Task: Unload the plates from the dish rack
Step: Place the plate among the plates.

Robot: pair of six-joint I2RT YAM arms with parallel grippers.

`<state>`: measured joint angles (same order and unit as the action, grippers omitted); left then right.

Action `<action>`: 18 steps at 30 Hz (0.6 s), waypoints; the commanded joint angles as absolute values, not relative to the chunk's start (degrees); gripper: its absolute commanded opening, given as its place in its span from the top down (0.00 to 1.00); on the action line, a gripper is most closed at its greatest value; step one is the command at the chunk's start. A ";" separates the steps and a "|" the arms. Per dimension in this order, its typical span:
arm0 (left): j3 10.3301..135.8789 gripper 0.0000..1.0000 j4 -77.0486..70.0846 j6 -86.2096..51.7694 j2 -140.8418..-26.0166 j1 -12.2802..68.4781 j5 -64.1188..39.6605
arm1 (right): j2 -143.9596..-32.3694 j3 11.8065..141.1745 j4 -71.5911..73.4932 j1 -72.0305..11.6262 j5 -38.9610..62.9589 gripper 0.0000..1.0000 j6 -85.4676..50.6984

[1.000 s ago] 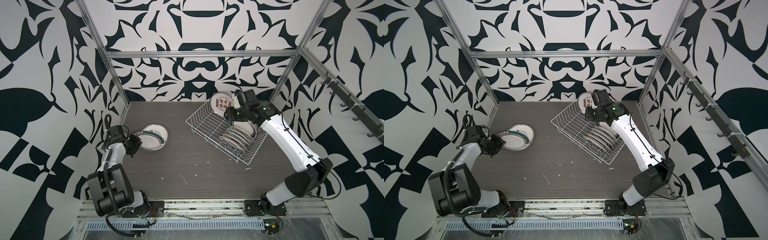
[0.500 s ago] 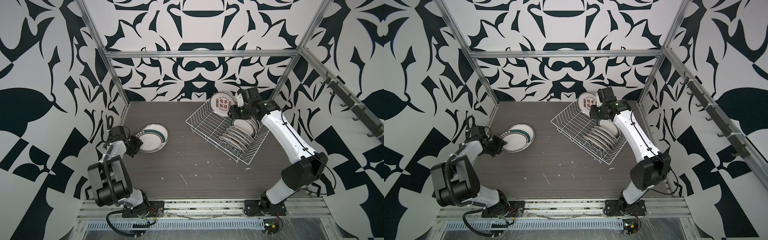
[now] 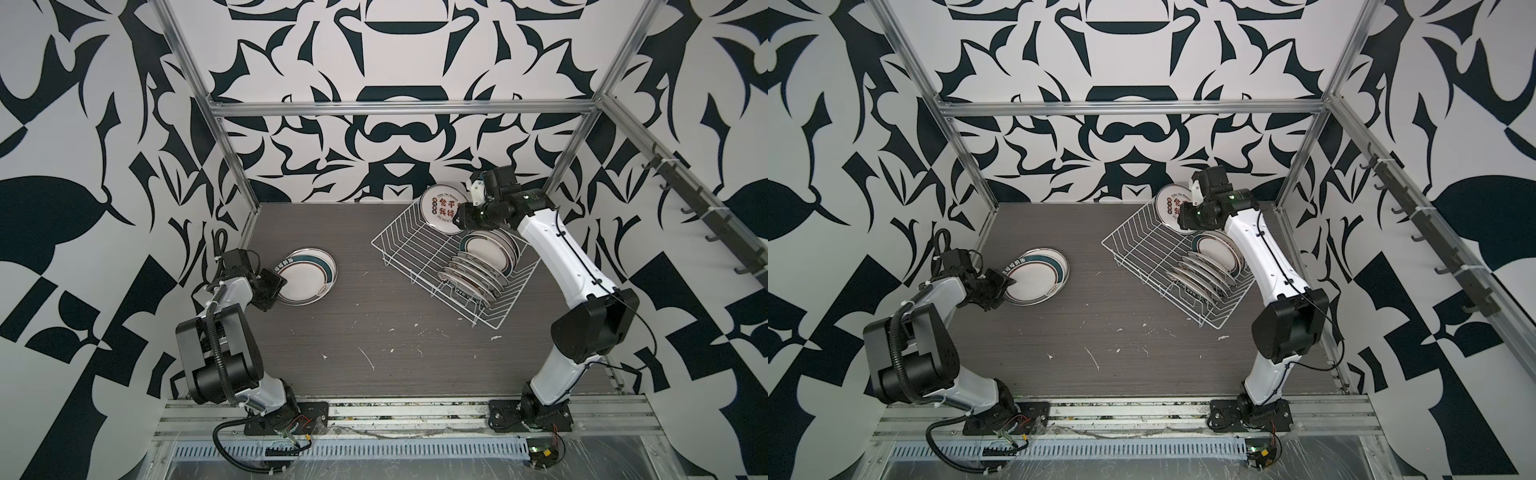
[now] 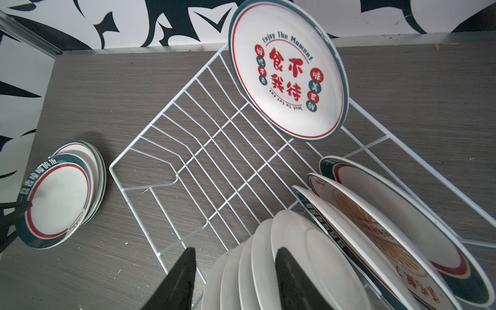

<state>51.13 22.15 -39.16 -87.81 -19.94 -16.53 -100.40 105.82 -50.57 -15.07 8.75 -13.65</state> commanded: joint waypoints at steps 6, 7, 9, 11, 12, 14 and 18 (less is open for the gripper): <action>54.65 0.41 20.98 -39.64 -91.46 -18.72 -15.97 | -103.68 113.40 -55.81 -13.99 4.22 0.48 -9.31; 54.85 0.41 20.92 -39.64 -91.90 -18.58 -15.94 | -104.28 114.36 -56.43 -13.93 3.90 0.48 -9.07; 55.32 0.40 20.73 -39.64 -92.97 -18.55 -16.21 | -105.60 115.99 -57.68 -13.80 3.22 0.48 -8.67; 55.92 0.39 20.74 -39.64 -93.83 -18.54 -16.38 | -106.49 116.86 -58.01 -13.75 3.07 0.48 -8.18; 56.22 0.38 20.83 -39.65 -94.19 -18.63 -16.50 | -106.69 116.98 -58.01 -13.76 3.04 0.48 -7.88; 56.41 0.35 20.84 -39.63 -94.47 -18.54 -16.39 | -107.20 117.27 -57.77 -13.71 3.05 0.48 -7.11; 56.51 0.31 20.78 -39.57 -94.31 -18.55 -15.91 | -107.99 117.33 -56.86 -13.60 3.43 0.47 -5.18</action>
<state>55.07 20.73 -39.44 -93.89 -18.72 -16.25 -108.66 115.15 -56.64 -13.85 4.05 -7.49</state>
